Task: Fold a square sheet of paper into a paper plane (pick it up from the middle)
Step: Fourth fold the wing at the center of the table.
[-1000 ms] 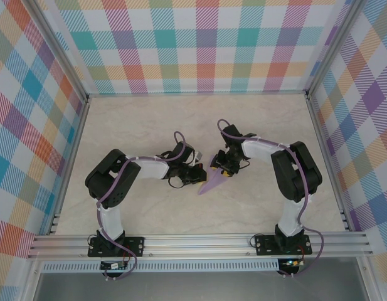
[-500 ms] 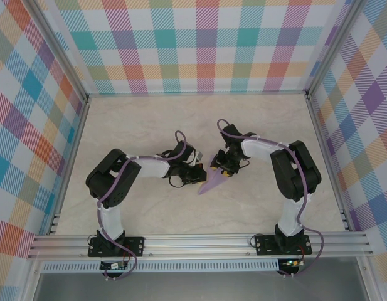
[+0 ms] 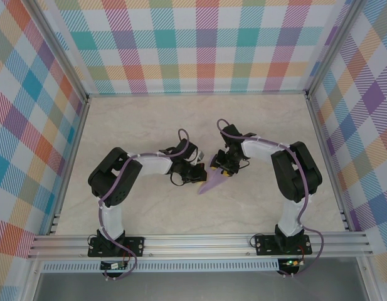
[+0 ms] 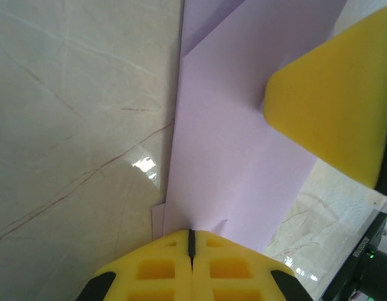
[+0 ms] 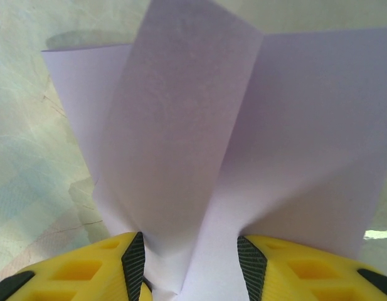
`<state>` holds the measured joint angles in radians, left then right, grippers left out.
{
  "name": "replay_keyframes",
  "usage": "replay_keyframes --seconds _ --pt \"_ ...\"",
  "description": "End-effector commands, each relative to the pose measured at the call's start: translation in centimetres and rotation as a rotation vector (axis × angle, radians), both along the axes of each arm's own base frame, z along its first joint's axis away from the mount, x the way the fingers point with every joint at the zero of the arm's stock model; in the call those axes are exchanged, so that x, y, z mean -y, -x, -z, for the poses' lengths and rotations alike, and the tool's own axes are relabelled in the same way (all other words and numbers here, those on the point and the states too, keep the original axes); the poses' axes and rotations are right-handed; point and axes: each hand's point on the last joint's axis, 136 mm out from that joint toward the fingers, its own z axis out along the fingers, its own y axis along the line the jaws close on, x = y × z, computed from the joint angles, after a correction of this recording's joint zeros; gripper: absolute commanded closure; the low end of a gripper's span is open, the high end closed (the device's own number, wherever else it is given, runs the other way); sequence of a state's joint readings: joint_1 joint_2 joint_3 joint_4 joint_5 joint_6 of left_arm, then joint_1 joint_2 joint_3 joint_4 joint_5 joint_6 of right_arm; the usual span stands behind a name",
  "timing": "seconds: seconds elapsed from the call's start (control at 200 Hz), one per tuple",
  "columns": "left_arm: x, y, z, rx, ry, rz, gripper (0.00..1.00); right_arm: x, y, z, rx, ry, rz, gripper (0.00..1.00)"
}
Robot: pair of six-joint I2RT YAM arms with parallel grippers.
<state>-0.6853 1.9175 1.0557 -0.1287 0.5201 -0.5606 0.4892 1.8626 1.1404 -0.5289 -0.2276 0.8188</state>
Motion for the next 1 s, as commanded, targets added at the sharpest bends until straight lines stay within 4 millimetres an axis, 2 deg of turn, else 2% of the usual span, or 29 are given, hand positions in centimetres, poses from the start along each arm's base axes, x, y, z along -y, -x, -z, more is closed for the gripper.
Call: replay_keyframes --seconds 0.0,0.195,0.25,0.3,0.34,0.475,0.575,0.995 --pt "-4.2 3.3 5.1 -0.121 -0.255 0.014 1.0 2.2 2.2 1.1 -0.058 0.108 -0.026 0.51" --pt "-4.8 4.1 6.0 -0.139 -0.314 0.033 1.0 1.0 0.3 -6.5 0.187 -0.024 -0.079 0.47" --pt "-4.9 4.2 6.2 -0.14 -0.325 0.033 1.0 0.9 0.4 -7.8 0.26 -0.062 -0.103 0.48" --pt "-5.0 4.2 6.2 -0.139 -0.331 0.034 1.0 0.7 0.6 -8.1 0.31 -0.092 -0.134 0.5" --pt "-5.0 4.2 6.2 -0.139 -0.335 0.037 1.0 0.3 0.9 -7.9 0.328 -0.12 -0.164 0.55" --pt "-5.2 4.4 6.4 -0.143 -0.352 0.041 1.0 -1.4 1.7 -6.9 0.316 -0.221 -0.237 0.88" --pt "-5.4 4.5 6.5 -0.143 -0.368 0.039 1.0 -2.3 1.8 -6.1 0.321 -0.277 -0.265 1.0" --pt "-5.9 5.0 7.3 -0.167 -0.4 0.023 1.0 -3.8 2.5 -2.2 0.256 -0.299 -0.345 1.0"
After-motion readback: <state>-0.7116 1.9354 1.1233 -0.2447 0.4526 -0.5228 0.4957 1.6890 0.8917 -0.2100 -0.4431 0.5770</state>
